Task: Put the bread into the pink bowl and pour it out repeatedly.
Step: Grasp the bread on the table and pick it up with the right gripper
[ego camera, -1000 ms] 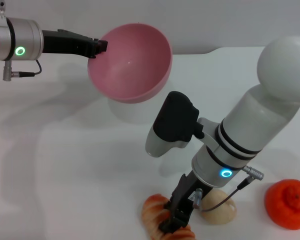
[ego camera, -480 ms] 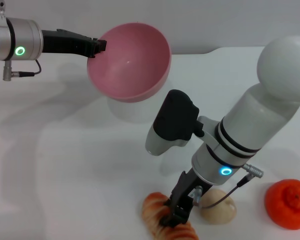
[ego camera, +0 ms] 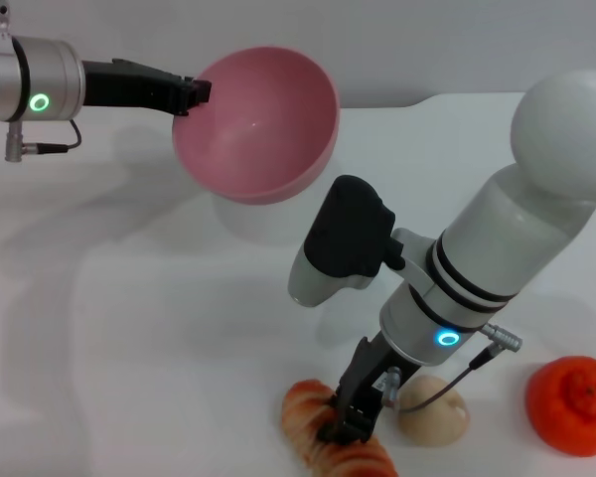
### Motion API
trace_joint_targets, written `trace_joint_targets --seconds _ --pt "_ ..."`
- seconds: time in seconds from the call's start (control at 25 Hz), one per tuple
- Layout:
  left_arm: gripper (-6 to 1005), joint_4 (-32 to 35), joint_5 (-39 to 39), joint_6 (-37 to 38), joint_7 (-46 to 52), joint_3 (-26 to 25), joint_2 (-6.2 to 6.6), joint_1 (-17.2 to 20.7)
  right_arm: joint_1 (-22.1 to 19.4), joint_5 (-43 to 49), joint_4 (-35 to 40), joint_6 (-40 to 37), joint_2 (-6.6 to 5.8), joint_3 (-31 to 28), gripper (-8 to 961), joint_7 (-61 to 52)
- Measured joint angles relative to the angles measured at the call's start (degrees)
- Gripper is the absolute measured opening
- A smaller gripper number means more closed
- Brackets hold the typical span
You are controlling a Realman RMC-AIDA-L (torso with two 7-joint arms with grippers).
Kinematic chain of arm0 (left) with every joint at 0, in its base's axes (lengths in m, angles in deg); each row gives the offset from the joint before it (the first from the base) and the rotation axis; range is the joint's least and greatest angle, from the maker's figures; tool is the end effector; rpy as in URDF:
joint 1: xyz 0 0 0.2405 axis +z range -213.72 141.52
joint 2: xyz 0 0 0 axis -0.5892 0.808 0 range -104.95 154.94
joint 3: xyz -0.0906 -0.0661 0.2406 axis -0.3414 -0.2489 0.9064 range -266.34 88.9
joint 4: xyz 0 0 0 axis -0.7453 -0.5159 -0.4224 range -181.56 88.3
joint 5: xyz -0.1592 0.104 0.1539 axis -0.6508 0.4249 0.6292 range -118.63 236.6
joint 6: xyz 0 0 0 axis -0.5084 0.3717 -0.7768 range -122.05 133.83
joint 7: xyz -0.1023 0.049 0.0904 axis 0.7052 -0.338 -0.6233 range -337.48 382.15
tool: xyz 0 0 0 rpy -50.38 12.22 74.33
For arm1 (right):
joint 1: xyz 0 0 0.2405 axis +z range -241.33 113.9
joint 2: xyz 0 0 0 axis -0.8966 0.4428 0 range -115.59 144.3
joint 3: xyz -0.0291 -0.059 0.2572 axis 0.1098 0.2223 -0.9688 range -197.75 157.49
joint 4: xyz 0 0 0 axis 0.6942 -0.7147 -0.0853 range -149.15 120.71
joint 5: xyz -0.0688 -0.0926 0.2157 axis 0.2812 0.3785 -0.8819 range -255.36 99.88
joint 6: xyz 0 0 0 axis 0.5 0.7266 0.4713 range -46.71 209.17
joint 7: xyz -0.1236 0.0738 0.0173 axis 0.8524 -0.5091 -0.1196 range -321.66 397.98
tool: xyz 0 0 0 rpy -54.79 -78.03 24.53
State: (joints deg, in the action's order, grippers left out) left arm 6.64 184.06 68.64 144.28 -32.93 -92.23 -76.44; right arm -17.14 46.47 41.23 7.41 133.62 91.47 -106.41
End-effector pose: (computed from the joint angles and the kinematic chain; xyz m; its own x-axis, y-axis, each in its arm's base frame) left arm -0.2078 0.4768 0.0317 0.7481 0.5281 0.4019 0.6628 -0.6242 -0.4136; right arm 0.1375 0.3410 -0.1544 0.8300 -0.3866 0.4021 -0.4018 -0.9144 -0.0498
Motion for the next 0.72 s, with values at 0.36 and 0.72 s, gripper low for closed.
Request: trace_joint_targets --seconds 0.36,0.72 --pt "93 -0.03 0.00 0.00 -0.11 0.00 0.00 0.09 -0.16 0.00 0.00 0.27 0.00 0.00 235 0.00" --pt "94 -0.04 0.00 -0.11 -0.48 0.00 0.00 0.09 -0.34 0.00 0.00 0.52 0.00 0.00 165 0.00"
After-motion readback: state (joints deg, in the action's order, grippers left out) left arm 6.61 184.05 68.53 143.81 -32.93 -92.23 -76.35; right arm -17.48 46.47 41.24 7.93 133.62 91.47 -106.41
